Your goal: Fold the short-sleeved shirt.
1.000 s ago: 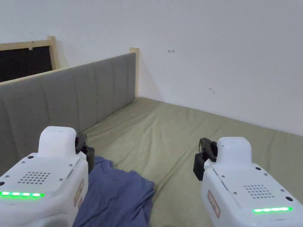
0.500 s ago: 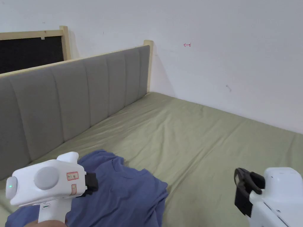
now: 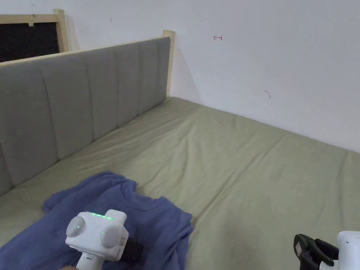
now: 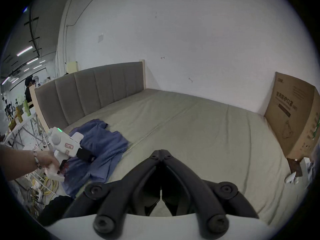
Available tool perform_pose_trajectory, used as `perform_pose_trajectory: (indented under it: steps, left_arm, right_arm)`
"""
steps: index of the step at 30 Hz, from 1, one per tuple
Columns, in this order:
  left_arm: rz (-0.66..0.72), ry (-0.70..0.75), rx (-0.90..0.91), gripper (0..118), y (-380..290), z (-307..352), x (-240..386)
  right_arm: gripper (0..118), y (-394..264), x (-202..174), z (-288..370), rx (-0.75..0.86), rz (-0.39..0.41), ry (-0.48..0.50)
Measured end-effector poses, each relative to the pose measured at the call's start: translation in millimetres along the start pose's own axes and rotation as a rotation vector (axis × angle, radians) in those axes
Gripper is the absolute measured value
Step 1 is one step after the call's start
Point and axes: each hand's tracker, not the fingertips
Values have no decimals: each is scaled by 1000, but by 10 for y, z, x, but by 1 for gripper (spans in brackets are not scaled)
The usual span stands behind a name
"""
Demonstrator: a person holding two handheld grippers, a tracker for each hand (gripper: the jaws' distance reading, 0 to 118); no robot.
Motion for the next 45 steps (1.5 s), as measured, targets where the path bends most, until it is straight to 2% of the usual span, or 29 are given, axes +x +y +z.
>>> perform_pose_trajectory:
  steps: [1,4,7,8,9,10,11,12,14,16,18,25,28,34,39,43,45]
  left_arm:
    - [35,-26,69,118,-46,41,-1]
    - [86,-47,43,118,-64,74,-60]
    - [106,-98,92,117,-129,169,-177]
    - [105,-97,115,106,-167,234,-192]
    - [103,-72,150,90,-205,312,-205]
    - [105,-61,181,68,-213,365,-273]
    - [112,-58,213,25,-242,457,-319]
    - [111,-58,214,0,-268,546,-364]
    - [96,-16,243,0,-305,704,-474]
    - [86,-73,310,0,-321,971,-591]
    - [19,14,389,0,-299,1344,-581]
    - [-48,-8,615,0,31,2593,-580]
    - [-49,-96,770,0,261,3209,-335]
    - [-237,-392,927,0,718,4084,722]
    - [-317,-659,845,0,994,4232,1772]
    - [-352,-737,667,0,1098,3876,2584]
    - [-377,-759,501,0,1098,3547,2983]
  right_arm:
    - [0,-14,-14,5,-2,11,1]
    - [0,-63,-38,49,51,67,-32]
    - [0,-41,-40,68,58,82,-23]
    - [0,-35,-33,54,56,82,-17]
    - [0,-22,-28,56,53,81,-15]
    - [0,-17,-25,69,56,79,-20]
    - [0,-11,-16,100,68,73,-33]
    - [0,4,-13,135,83,64,-42]
    - [0,21,24,202,105,40,-47]
    - [0,38,74,258,113,15,-42]
    - [0,50,120,313,118,3,-45]
    - [0,64,327,643,172,-68,-73]
    - [0,79,440,838,209,-94,-96]
    - [0,110,746,1321,282,-141,-178]
    - [0,47,1096,1726,309,-173,-246]
    - [0,-69,1371,1987,311,-198,-334]
    - [0,-154,1498,2063,295,-220,-352]
